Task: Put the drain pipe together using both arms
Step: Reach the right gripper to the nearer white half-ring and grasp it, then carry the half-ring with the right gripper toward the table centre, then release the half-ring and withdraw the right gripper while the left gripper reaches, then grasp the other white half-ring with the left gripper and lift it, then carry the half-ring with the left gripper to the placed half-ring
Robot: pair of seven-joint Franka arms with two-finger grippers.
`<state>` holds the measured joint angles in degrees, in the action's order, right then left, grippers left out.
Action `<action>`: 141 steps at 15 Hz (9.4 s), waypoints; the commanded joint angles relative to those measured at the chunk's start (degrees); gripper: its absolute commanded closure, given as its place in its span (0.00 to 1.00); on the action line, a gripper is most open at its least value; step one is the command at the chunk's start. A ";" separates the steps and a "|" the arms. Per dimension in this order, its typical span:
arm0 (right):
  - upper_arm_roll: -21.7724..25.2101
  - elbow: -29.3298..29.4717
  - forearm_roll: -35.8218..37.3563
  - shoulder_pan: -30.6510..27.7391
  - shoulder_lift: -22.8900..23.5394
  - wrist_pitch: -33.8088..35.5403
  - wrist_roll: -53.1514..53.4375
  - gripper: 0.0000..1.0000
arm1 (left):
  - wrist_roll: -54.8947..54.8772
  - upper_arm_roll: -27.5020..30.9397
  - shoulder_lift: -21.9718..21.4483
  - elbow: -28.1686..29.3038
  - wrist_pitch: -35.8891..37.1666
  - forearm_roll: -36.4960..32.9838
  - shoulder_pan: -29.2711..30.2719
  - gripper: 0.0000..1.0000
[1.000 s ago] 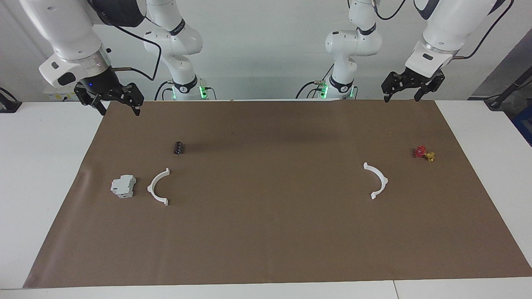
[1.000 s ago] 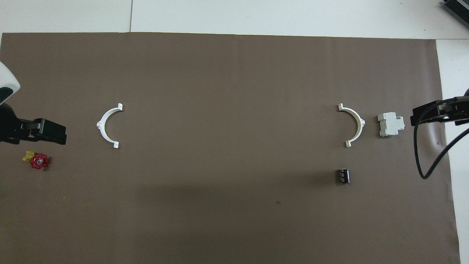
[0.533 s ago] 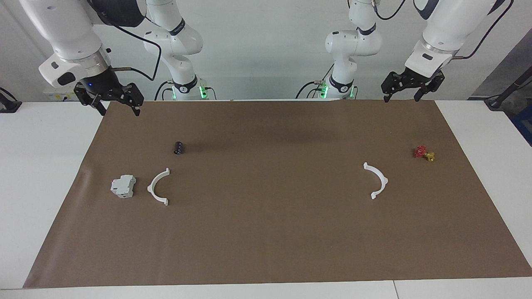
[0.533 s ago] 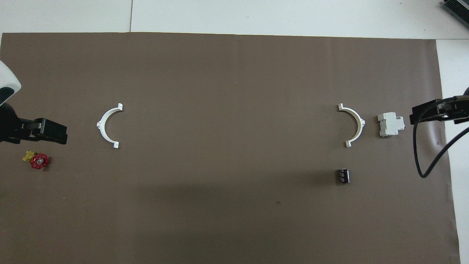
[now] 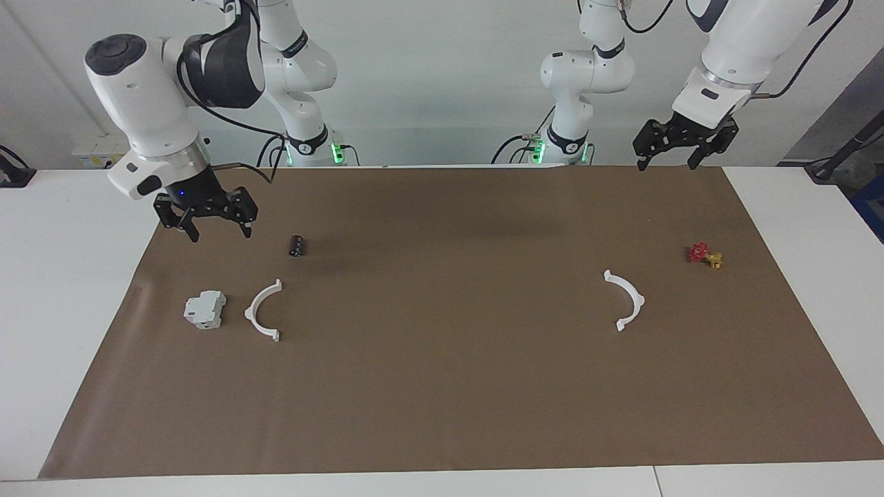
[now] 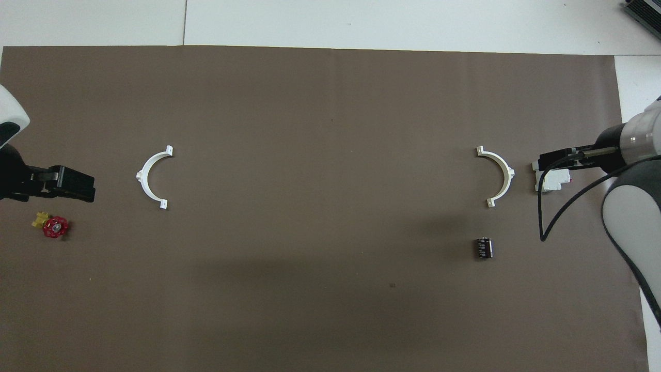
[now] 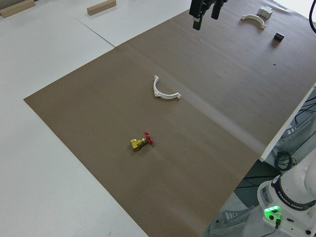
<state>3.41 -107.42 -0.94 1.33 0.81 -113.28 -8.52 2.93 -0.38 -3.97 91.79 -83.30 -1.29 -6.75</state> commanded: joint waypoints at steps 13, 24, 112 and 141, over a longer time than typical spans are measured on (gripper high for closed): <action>-0.42 -10.36 -5.48 -3.88 15.36 -24.54 -19.96 0.05 | 0.32 0.29 -0.52 0.85 -0.63 -0.38 -0.02 0.00; -0.42 -10.99 -10.92 -4.06 16.85 -29.21 -21.45 1.00 | 0.76 0.82 -0.52 0.85 -0.37 -0.38 0.16 0.00; 0.63 18.38 1.46 -0.28 -0.02 27.50 5.09 0.00 | 15.44 0.91 14.78 38.46 -66.38 -0.20 3.94 0.85; 0.63 17.68 1.46 -0.19 -0.46 27.32 5.44 0.00 | 59.56 0.56 20.49 24.23 -52.23 -0.55 -25.15 1.00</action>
<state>4.20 -89.21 1.46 1.38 1.27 -86.69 -3.78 62.11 -0.25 17.05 117.61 -139.09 -1.24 -31.76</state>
